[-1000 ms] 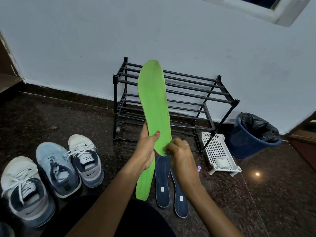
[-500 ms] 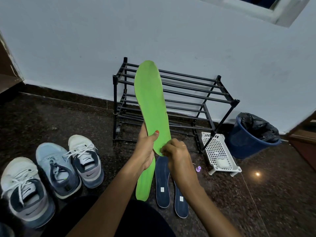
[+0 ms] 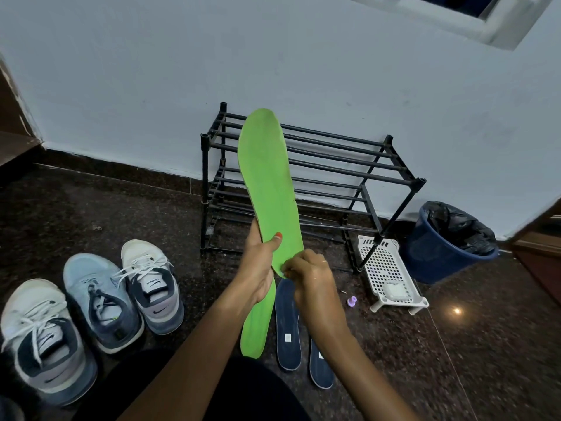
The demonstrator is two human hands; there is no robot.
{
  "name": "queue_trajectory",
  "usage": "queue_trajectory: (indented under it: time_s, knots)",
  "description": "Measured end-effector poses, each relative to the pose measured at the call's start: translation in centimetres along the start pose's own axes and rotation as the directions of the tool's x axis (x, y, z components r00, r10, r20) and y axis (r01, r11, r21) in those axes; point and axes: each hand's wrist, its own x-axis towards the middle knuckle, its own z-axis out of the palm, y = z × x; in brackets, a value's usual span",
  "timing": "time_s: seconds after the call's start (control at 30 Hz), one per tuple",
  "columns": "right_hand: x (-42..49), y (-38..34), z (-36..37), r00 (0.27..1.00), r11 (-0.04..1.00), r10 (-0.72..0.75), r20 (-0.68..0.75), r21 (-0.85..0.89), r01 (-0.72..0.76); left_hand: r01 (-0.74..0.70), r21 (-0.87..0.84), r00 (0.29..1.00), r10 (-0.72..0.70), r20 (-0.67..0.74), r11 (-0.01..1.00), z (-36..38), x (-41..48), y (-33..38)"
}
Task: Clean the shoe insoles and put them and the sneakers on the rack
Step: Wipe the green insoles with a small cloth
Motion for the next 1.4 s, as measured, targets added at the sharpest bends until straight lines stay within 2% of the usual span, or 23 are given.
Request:
queue_trajectory:
  time_s: [0.1, 0.33, 0.47, 0.7, 0.93, 1.03, 1.2, 1.4]
  knots:
    - [0.1, -0.2, 0.0, 1.0, 1.0, 0.006, 0.019, 0.02, -0.006, 0.004, -0.022, 1.0, -0.004, 0.01, 1.0, 0.0, 0.0, 0.1]
    - [0.4, 0.2, -0.5, 1.0, 0.998, 0.01, -0.025, -0.062, -0.012, 0.033, -0.068, 0.998, -0.03, 0.052, 0.997, -0.3, -0.2, 0.3]
    - [0.3, -0.2, 0.0, 1.0, 1.0, 0.002, -0.001, 0.009, -0.002, 0.057, -0.08, 0.996, -0.051, 0.07, 0.995, -0.3, -0.1, 0.2]
    - [2.2, -0.9, -0.8, 0.997, 0.996, 0.066, -0.044, 0.06, -0.063, 0.151, -0.122, 0.977, -0.13, 0.167, 0.981, 0.2, -0.6, 0.1]
    - [0.8, -0.6, -0.5, 1.0, 0.997, 0.007, -0.028, 0.081, -0.005, 0.146, -0.073, 0.985, -0.138, 0.107, 0.987, -0.2, -0.2, 0.3]
    - [0.7, -0.5, -0.8, 1.0, 0.994, -0.008, -0.029, 0.109, 0.011, 0.139, -0.08, 0.984, -0.129, 0.124, 0.987, -0.1, -0.2, 0.4]
    - [2.5, -0.3, -1.2, 0.995, 0.989, 0.053, -0.085, 0.14, -0.04, 0.136, -0.068, 0.968, -0.118, 0.22, 0.988, 0.0, -0.5, 0.2]
    - [1.1, -0.4, -0.7, 0.999, 0.987, 0.0, -0.042, 0.159, 0.006, 0.119, -0.01, 0.979, -0.116, 0.167, 0.993, -0.3, -0.3, 0.2]
